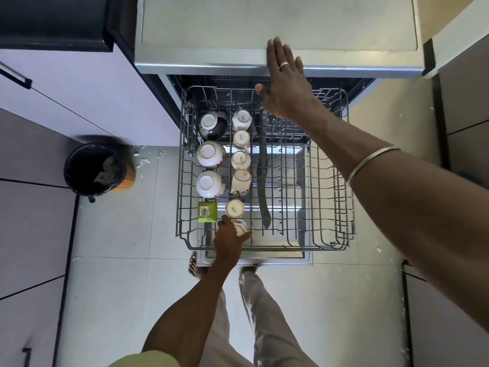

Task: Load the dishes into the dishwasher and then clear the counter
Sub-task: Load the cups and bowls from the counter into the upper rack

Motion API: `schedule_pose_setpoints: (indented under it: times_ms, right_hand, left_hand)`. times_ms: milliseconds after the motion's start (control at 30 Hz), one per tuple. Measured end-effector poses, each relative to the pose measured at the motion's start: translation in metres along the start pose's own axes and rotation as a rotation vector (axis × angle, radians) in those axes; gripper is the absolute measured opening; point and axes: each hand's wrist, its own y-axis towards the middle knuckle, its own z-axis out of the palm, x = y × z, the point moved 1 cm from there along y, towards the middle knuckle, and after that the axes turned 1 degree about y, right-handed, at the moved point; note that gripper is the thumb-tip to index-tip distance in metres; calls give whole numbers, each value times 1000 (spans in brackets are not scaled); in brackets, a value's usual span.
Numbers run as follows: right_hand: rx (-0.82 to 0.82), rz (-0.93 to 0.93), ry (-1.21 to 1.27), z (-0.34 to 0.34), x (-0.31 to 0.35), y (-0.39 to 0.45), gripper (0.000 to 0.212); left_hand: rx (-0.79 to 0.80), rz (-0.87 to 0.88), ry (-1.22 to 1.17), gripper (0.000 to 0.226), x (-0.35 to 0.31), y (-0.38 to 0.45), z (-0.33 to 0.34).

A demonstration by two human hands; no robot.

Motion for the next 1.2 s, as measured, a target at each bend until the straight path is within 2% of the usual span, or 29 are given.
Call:
schedule_pose_setpoints:
  times_ms: [267,733,900,1067,1200]
  right_hand:
    - [-13,-3,-27,3,-1,1,84]
    - [39,5,-23,-5,1,-1,81]
    - [71,13,-29,-11,5,-2,76]
    - [83,30,-23,-17,13,-2,70]
    - [59,4,-29,-27,25,1,65]
  left_hand:
    - [-9,-40,-63,64,6,19,12]
    - [-70,29,32,41,-2,10,-6]
    - [-163,247,138,19,-4,5,-33]
    - [-299,465,318,23,-19,9,-85]
    - [-421,506,311,17,-37,24,-137]
